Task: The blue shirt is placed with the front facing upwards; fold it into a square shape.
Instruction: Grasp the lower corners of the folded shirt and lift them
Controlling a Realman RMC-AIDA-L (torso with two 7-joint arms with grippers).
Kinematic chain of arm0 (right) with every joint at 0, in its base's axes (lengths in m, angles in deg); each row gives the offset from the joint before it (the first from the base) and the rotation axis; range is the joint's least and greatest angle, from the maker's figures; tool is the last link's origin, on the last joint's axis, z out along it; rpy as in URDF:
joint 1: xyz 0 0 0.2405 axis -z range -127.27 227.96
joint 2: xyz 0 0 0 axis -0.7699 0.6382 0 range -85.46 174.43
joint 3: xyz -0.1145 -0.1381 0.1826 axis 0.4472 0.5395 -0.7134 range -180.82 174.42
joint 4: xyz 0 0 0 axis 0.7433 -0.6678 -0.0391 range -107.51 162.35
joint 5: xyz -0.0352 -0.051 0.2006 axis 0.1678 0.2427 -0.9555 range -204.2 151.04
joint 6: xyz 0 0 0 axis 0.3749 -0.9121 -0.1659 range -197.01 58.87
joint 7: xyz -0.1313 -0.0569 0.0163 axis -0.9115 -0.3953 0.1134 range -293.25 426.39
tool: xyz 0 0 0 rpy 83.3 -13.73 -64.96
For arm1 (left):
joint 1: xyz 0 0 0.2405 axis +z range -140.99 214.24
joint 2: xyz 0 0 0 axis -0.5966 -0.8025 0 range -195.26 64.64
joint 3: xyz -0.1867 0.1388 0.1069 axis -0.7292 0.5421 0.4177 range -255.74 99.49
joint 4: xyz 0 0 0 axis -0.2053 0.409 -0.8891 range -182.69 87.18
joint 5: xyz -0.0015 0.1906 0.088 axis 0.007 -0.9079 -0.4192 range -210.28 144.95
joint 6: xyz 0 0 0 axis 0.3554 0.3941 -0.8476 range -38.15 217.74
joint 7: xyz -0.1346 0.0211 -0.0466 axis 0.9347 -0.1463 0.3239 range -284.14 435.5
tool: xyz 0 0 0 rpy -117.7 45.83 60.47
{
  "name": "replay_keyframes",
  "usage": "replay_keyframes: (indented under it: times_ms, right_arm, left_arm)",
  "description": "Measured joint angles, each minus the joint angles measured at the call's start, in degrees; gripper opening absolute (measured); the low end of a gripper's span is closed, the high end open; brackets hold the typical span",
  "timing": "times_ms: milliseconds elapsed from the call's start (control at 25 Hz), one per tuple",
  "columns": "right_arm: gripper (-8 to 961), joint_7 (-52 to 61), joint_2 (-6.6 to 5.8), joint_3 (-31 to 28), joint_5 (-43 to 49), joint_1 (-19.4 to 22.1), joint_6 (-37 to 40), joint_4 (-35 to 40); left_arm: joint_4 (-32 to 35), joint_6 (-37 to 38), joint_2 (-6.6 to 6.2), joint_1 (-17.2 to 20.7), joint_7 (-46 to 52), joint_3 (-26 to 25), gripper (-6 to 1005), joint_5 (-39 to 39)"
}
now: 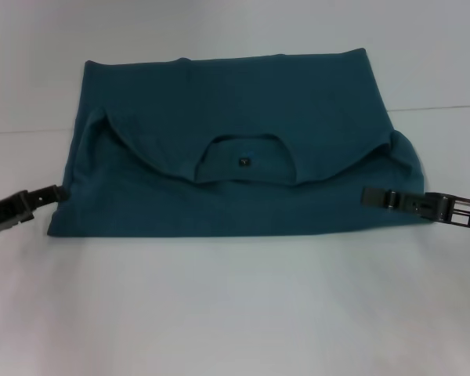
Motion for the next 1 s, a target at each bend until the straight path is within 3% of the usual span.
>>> replay_keyframes:
  times_ms: [320,1000]
  right_arm:
    - [887,0.08,0.08,0.0,0.01,0.11,-1.03,-0.08]
    - [886,-0.04,0.14,0.0,0.01,0.41,-1.02,-0.16]
  left_arm:
    - [-4.1,-5.72,1.28,-1.7,0.35,1.31,874,0.02]
    - [-5.14,-4.79,1.38,-3.1,0.51,2.02,874,0.15]
